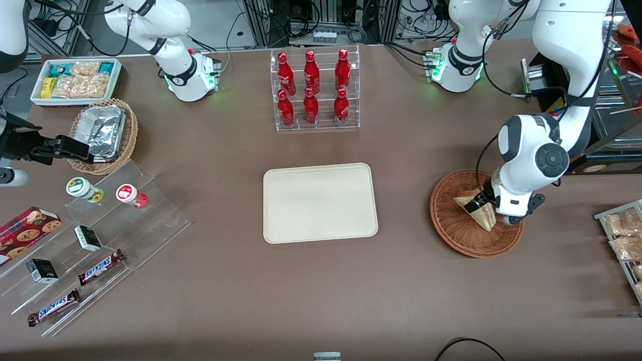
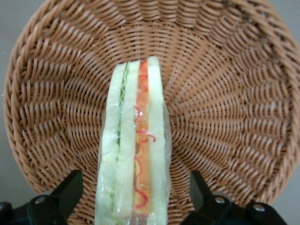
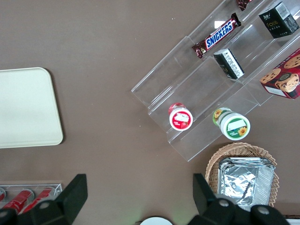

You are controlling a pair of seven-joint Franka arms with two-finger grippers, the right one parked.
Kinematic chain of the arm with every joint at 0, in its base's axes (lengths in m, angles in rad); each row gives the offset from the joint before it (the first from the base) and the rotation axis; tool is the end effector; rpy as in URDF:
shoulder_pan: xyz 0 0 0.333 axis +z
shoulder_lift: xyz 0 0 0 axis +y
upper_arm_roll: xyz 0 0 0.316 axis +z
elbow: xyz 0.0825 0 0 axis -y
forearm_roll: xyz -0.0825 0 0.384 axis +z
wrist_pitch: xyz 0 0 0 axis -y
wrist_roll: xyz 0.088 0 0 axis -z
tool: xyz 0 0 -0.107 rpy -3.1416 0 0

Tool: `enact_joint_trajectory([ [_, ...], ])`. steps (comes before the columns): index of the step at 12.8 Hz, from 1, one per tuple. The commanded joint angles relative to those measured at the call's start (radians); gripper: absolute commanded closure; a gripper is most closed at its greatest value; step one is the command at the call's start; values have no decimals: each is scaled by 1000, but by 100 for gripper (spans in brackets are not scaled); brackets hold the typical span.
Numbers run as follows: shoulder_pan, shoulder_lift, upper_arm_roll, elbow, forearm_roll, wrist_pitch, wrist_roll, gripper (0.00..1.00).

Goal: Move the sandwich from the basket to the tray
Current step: 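Lower the open left gripper and close it on the sandwich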

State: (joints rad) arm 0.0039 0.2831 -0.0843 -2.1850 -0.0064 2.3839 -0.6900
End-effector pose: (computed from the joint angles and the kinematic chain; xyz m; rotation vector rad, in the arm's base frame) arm 0.5485 -0.0443 0.2512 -2.9853 -0.9510 0.1373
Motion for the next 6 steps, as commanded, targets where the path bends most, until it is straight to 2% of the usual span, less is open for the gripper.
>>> enact_joint_trajectory([
  [1, -5, -9, 3, -12, -6, 15, -17, 40],
  [2, -5, -9, 5, -13, -6, 14, -16, 68],
  [3, -5, -12, 5, -15, -6, 8, -14, 89],
  [4, -5, -18, 5, -18, -6, -6, -5, 100],
  [6, -1, -45, 5, -15, -4, -63, 6, 100],
])
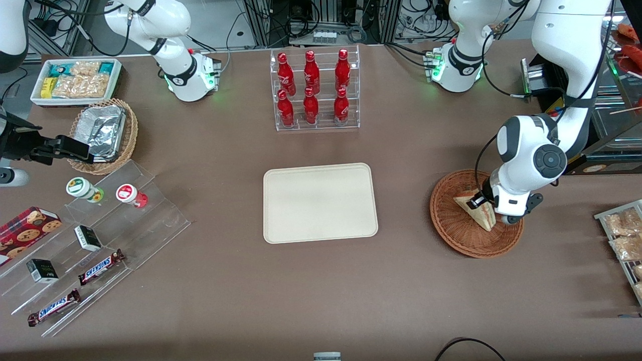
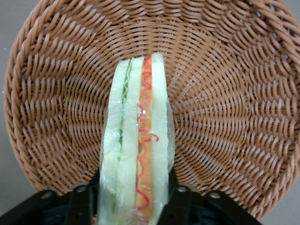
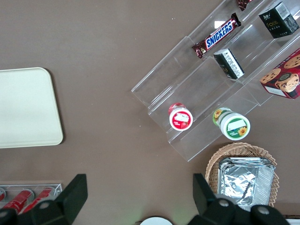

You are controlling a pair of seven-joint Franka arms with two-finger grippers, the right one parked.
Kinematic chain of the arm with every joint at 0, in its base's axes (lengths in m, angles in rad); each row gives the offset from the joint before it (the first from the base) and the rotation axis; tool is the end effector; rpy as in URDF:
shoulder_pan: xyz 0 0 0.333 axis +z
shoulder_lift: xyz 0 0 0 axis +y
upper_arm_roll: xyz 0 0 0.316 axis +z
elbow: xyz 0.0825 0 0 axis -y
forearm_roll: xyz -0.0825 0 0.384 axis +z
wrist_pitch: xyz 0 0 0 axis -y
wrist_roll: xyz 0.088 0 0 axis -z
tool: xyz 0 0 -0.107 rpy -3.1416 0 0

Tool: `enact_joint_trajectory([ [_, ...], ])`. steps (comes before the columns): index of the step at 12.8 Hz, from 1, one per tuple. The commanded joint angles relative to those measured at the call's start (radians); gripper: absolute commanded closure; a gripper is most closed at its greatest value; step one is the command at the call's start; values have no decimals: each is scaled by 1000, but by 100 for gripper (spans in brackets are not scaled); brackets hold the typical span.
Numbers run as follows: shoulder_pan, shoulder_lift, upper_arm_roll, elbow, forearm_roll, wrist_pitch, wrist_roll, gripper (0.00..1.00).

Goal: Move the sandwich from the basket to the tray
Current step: 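Lower the open left gripper and close it on the sandwich, then lift the sandwich up out of the basket with the left gripper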

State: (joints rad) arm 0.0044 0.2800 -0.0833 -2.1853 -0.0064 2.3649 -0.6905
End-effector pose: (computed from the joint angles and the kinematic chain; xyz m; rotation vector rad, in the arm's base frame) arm 0.5465 -0.0434 0.2513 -2.9773 -0.9512 0.1603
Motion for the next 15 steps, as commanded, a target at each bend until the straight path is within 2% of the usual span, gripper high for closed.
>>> enact_joint_trajectory([
  [1, -3, -56, 4, -10, -3, -70, 6, 100],
  [4, -11, -82, -3, 42, 0, -166, 8, 100],
  [10, -11, -79, -94, 232, 9, -392, 45, 100],
  [15, -17, -36, -251, 292, 9, -397, 39, 100],
])
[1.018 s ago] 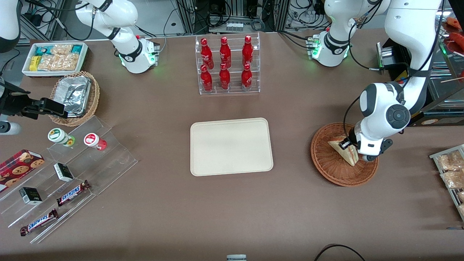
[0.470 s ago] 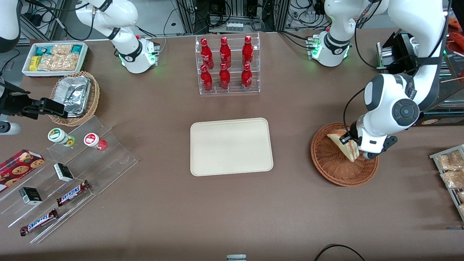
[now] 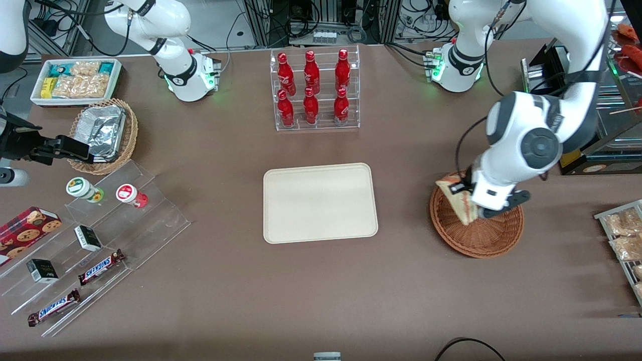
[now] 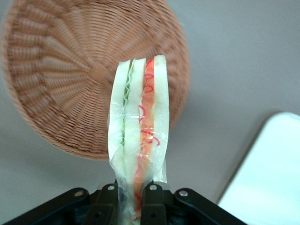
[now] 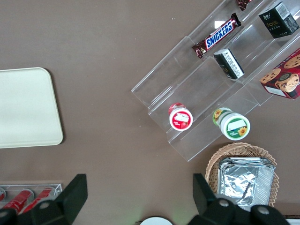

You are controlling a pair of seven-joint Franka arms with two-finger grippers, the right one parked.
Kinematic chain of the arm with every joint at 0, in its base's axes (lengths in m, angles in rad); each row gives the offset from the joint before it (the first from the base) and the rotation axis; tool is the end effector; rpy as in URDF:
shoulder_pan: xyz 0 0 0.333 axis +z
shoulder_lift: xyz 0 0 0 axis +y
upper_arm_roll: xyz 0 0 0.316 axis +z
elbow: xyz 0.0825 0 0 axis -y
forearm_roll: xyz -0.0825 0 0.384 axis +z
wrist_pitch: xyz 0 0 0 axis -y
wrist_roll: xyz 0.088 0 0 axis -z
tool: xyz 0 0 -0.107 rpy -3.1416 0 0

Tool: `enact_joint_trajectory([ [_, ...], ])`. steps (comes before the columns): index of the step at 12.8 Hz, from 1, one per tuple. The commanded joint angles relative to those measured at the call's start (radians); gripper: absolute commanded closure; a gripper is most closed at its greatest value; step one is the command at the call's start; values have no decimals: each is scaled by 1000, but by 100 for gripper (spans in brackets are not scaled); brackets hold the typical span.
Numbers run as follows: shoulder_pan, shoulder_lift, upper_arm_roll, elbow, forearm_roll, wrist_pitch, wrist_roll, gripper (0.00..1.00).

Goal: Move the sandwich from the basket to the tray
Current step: 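Carry the held sandwich over the cream tray with the left gripper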

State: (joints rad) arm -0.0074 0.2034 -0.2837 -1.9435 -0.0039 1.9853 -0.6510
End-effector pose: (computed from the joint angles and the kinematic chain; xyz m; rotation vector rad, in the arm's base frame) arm 0.5580 -0.1618 0.3706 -3.0640 -0.5622 0.2563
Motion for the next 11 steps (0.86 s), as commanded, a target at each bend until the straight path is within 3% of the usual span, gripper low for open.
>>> enact_joint_trajectory([
  [1, -22, 62, -70, 75, 7, -19, -2, 100],
  [6, -227, 220, -72, 253, 37, -17, -51, 100],
  [8, -282, 273, -72, 308, 84, -17, -59, 100],
  [11, -364, 382, -72, 438, 90, -17, -103, 100],
])
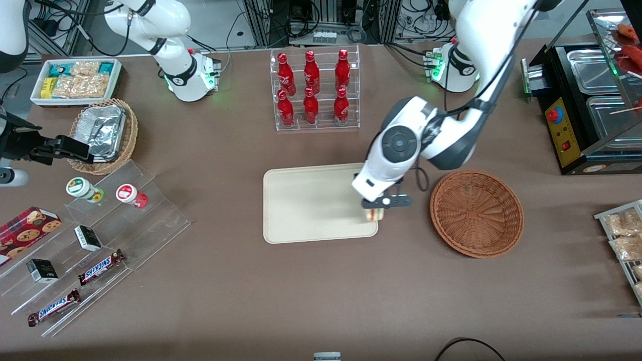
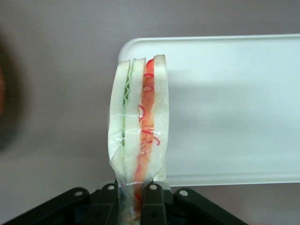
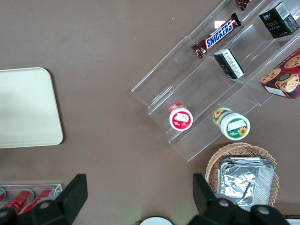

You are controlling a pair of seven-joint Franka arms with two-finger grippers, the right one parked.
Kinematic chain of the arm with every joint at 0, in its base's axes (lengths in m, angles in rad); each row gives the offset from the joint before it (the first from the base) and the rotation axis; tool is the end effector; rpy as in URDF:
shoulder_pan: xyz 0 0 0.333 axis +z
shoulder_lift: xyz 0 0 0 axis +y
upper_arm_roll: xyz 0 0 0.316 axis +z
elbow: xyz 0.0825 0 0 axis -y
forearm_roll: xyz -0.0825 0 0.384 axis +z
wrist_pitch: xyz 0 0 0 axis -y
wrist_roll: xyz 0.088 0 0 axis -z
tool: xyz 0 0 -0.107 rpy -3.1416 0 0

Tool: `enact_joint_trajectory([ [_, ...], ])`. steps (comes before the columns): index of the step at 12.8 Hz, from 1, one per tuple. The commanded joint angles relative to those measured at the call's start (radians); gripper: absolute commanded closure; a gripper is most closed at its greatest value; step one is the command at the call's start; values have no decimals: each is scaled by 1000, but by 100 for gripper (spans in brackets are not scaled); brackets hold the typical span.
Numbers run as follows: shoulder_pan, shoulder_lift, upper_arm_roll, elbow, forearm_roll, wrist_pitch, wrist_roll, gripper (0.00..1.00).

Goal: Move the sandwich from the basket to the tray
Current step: 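Carry the held sandwich over the cream tray with the left gripper, then lower the sandwich onto the tray and open the left gripper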

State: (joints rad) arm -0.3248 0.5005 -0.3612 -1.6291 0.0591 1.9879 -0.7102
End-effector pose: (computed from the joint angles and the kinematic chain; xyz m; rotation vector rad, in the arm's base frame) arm 0.5345 -0.3966 0.3364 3.1095 0.0445 -0.2502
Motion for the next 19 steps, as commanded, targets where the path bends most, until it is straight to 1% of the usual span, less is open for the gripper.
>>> enact_joint_trajectory([
  [1, -65, 107, 5, 149, 27, -18, -58, 100],
  [5, -132, 191, 8, 239, 56, -6, -61, 100],
  [7, -166, 246, 15, 288, 64, 17, -128, 100],
  [9, -190, 286, 13, 322, 129, 11, -187, 100],
  [11, -195, 293, 13, 328, 134, 11, -216, 100],
  [15, -226, 349, 13, 391, 136, -15, -207, 100],
  [19, -244, 375, 15, 405, 136, -11, -219, 100],
])
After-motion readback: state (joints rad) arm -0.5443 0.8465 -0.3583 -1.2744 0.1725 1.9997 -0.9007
